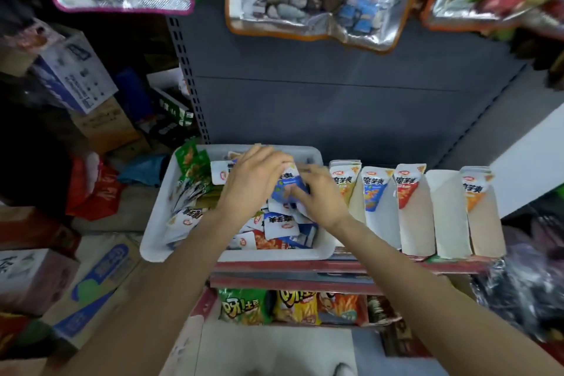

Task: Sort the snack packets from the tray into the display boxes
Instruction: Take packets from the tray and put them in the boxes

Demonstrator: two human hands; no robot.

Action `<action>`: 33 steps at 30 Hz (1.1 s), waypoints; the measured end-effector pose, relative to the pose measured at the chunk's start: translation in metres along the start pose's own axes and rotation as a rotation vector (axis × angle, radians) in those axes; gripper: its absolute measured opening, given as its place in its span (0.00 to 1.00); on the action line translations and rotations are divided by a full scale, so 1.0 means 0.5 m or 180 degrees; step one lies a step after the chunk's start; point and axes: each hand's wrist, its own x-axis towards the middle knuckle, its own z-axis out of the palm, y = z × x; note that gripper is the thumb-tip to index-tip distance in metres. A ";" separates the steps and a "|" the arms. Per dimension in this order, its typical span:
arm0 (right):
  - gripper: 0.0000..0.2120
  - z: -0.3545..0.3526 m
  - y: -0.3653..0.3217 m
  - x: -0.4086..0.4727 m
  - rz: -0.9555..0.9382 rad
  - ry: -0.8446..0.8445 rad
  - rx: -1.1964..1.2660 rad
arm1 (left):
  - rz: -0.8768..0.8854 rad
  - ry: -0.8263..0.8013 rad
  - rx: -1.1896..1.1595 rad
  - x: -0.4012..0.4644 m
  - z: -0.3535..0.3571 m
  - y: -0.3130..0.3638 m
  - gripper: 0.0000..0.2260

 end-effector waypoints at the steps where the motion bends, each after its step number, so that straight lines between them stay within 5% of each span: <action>1: 0.06 -0.020 0.005 -0.007 0.0060 0.0112 0.0050 | -0.0097 0.0034 -0.0164 0.011 0.003 0.022 0.11; 6: 0.19 -0.117 0.076 -0.045 0.0649 0.0333 0.0602 | -0.0968 0.0044 -0.1112 0.068 0.045 0.116 0.11; 10: 0.08 -0.210 0.129 -0.079 0.0906 0.0268 0.1180 | -0.1358 -0.0013 -0.1644 0.111 0.098 0.185 0.06; 17: 0.01 -0.301 0.245 -0.078 0.0802 0.0759 0.1014 | -0.1473 -0.0158 -0.1393 0.162 0.217 0.261 0.02; 23: 0.07 -0.307 0.296 -0.044 0.0927 0.0356 0.1157 | -0.1873 -0.0119 -0.1043 0.170 0.262 0.265 0.04; 33: 0.06 -0.273 0.335 -0.007 0.0517 0.0101 -0.0212 | -0.1903 -0.0640 -0.0603 0.159 0.307 0.249 0.16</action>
